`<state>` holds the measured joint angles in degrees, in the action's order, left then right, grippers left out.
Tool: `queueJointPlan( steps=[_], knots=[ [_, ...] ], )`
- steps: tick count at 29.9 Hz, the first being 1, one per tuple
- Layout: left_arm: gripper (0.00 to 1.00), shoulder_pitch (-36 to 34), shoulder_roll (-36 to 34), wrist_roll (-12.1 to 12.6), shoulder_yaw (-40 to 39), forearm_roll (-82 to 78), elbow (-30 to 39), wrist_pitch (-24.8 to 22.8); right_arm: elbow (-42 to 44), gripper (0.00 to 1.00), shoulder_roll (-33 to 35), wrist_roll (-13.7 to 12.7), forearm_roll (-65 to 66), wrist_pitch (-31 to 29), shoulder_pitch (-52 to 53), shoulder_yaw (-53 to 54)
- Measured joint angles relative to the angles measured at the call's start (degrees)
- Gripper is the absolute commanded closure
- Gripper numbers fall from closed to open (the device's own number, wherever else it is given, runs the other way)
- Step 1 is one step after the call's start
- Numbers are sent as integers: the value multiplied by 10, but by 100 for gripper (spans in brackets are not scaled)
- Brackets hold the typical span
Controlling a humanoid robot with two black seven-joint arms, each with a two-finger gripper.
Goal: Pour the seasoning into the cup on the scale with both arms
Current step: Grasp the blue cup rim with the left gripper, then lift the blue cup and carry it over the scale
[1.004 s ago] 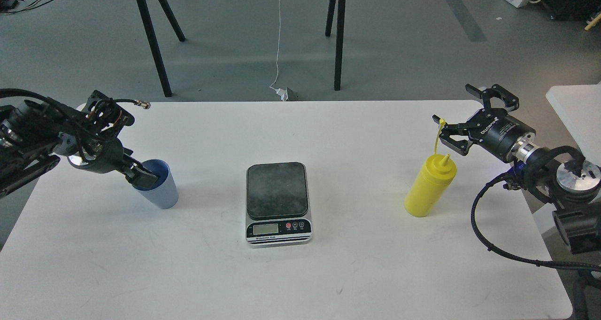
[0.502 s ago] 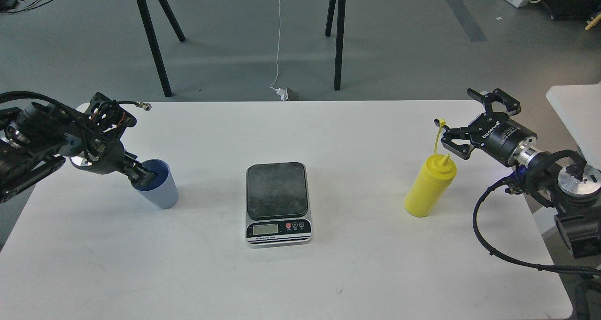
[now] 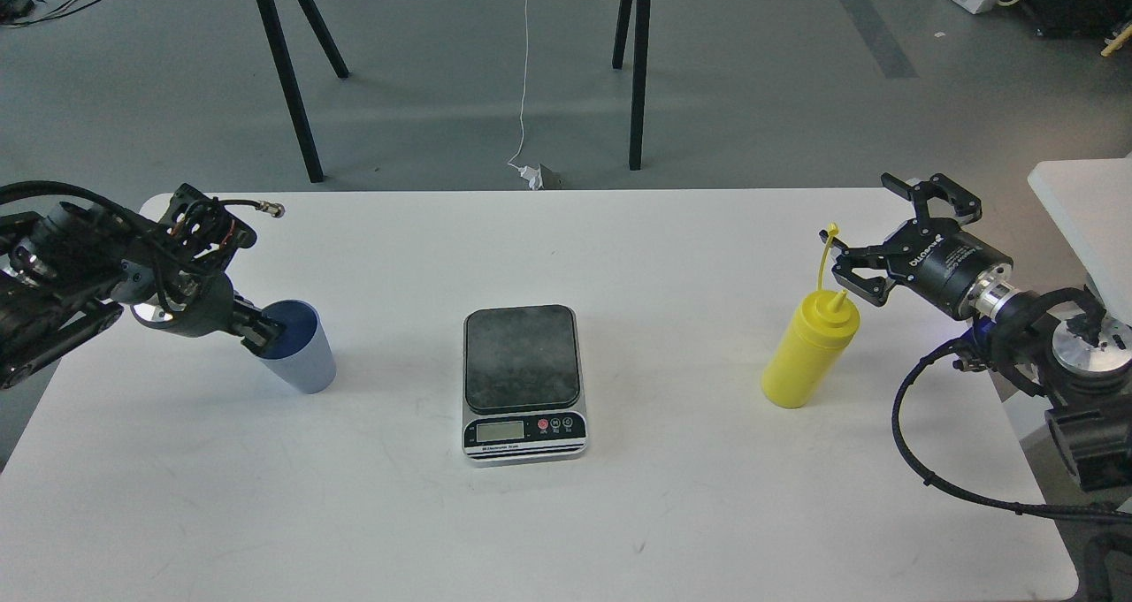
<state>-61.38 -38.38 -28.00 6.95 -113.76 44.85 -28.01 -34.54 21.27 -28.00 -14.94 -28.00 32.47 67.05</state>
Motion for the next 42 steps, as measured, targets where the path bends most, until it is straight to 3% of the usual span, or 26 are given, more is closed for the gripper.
queueJointPlan(
  steps=[16, 24, 32, 42],
  knots=[
    [92, -84, -10, 0, -8, 119, 6, 0, 0, 3, -1, 0, 0, 0, -1, 1],
    [92, -163, 36, 0, -9, 214, 63, 0, 0, 3, -2, 0, 0, 0, -1, 1],
    [92, -124, 120, 0, 12, 210, 66, 0, 1, 3, 1, 0, 0, 0, 1, 2],
    [91, -96, 129, 0, 16, 209, 70, 0, 1, 3, 1, 0, 0, 0, 0, 0]
  ],
)
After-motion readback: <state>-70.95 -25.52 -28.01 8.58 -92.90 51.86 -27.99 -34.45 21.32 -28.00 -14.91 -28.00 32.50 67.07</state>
